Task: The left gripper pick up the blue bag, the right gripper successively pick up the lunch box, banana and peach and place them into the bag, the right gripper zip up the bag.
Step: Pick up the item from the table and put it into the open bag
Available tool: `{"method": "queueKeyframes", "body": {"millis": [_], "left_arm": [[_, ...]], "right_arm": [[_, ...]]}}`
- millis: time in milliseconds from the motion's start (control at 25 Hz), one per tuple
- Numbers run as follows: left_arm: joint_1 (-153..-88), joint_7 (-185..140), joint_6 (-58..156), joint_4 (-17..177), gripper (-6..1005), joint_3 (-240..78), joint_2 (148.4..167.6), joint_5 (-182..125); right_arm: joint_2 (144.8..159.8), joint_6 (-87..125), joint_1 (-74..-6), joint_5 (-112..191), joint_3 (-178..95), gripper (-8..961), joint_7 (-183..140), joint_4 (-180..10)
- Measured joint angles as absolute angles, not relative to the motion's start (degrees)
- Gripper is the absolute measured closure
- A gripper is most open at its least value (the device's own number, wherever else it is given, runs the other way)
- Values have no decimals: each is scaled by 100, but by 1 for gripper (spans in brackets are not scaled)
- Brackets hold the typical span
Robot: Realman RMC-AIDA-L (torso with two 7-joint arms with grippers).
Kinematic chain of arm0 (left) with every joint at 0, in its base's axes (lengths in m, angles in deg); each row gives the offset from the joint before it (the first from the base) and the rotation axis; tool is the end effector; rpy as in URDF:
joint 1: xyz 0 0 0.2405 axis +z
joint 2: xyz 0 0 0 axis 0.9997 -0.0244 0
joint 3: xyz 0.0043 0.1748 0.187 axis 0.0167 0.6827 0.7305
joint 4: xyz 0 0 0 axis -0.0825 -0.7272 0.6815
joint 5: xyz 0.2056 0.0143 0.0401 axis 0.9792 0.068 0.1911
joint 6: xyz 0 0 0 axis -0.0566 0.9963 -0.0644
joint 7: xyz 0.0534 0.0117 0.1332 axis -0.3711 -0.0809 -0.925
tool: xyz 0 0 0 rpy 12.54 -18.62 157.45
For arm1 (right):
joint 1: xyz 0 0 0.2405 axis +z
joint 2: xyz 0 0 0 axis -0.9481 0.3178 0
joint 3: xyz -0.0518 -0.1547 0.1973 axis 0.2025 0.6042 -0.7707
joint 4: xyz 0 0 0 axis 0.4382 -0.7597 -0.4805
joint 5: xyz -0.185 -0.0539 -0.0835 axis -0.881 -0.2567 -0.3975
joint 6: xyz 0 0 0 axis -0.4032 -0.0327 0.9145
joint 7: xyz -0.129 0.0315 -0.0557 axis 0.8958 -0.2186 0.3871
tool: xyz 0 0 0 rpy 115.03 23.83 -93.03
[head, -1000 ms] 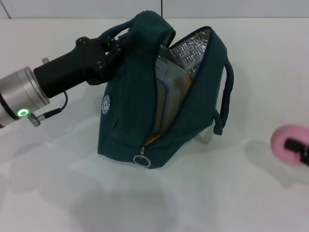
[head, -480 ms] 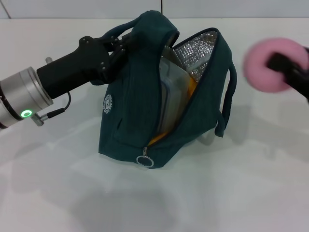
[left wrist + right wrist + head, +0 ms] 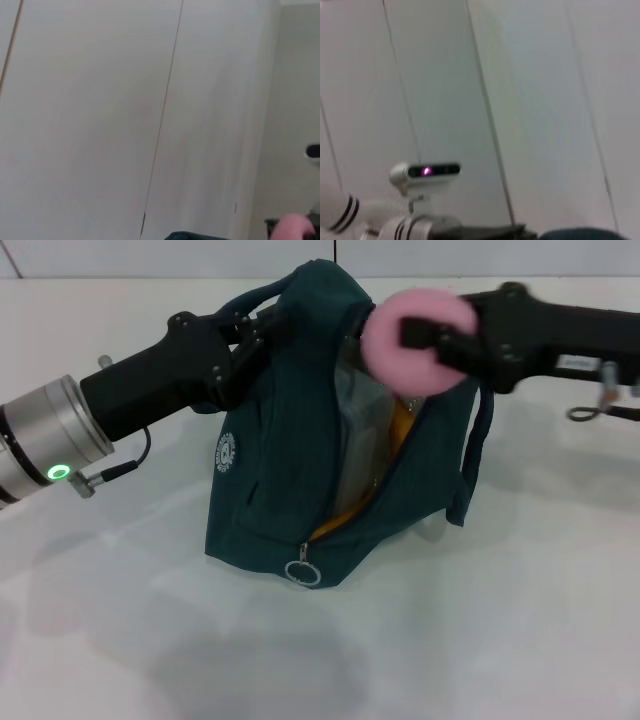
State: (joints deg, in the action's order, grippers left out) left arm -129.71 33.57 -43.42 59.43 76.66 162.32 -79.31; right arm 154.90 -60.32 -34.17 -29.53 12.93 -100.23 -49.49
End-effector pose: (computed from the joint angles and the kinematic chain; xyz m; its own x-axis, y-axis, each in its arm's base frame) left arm -0.2355 0.3362 -0.0012 0.5547 0.1049 0.8254 0.4539 -0.8696 -0.1945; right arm 0.1578 0.3694 0.0133 0.7134 -0.1365 -0.6874 -0.2470 -0.9669 -0.0644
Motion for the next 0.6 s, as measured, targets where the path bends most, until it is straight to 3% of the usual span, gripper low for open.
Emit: {"method": "queueKeyframes", "body": {"millis": [400, 600], "left_arm": [[-12974, 3356, -4323, 5912, 962, 7666, 16224, -7924], [-12969, 3350, -4317, 5902, 962, 7666, 16221, -7923]], "right_arm": [[15500, -5746, -3341, -3603, 2179, 884, -10572, -4368], [15504, -5549, -3336, -3621, 2331, 838, -10631, -4349]]}}
